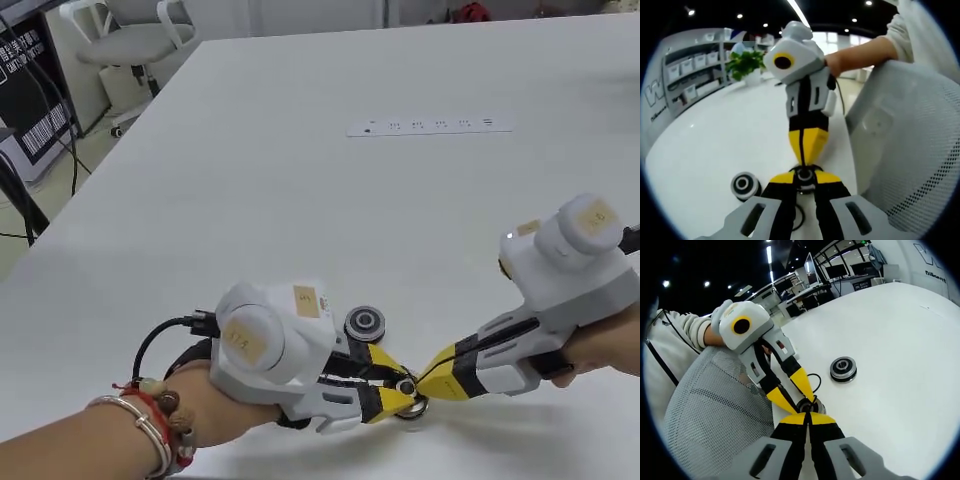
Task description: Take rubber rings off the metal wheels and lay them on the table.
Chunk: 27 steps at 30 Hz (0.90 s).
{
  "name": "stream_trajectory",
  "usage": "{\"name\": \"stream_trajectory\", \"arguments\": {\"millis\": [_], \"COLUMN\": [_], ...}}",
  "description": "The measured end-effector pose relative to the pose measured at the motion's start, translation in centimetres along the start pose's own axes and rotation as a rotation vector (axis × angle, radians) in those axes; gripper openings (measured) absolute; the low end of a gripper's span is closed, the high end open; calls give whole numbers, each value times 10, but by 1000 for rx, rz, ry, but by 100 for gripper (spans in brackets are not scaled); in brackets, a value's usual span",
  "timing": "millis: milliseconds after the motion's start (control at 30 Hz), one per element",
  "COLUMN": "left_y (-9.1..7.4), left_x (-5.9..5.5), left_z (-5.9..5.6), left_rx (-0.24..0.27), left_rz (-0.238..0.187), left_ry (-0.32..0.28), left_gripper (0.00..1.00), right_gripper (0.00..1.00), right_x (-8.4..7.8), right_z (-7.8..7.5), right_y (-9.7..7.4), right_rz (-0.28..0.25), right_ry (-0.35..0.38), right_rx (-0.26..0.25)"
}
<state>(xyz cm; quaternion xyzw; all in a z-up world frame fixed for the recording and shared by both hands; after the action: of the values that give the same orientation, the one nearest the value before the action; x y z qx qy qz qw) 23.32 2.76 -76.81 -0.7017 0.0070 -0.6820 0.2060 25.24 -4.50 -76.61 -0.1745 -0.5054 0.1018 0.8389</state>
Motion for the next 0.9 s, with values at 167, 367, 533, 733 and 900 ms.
{"name": "stream_trajectory", "arguments": {"millis": [167, 367, 533, 733, 900], "left_y": [1, 1, 2, 2, 2], "left_x": [1, 0, 1, 1, 1], "left_z": [0, 1, 2, 1, 1], "left_rx": [2, 4, 7, 7, 7], "left_rz": [-3, -14, -26, -29, -29], "left_ry": [-3, -18, -26, -26, -24], "left_gripper": [14, 14, 14, 14, 14], "right_gripper": [0, 0, 0, 0, 0], "right_x": [1, 1, 1, 1, 1], "right_z": [-5, -5, -6, -6, -5], "right_y": [-1, -2, -2, -3, -3], "right_rz": [1, 2, 6, 3, 4], "right_ry": [1, 0, -9, -5, -12], "right_rx": [-13, -15, -17, -19, -19]}}
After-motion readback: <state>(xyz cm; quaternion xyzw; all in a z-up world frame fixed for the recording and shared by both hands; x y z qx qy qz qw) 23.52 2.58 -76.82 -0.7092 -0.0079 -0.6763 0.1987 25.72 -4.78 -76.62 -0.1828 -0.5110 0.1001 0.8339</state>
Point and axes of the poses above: the centre of the closed fingertips' face, and the gripper's own axes: y roughly forward along the fingers, z roughly to its left, x roughly out of its top, the point moved 5 cm from there along -y, roughly backward along the fingers, and after that the axes turned 15 degrees about -z, right-handed, at the moved point
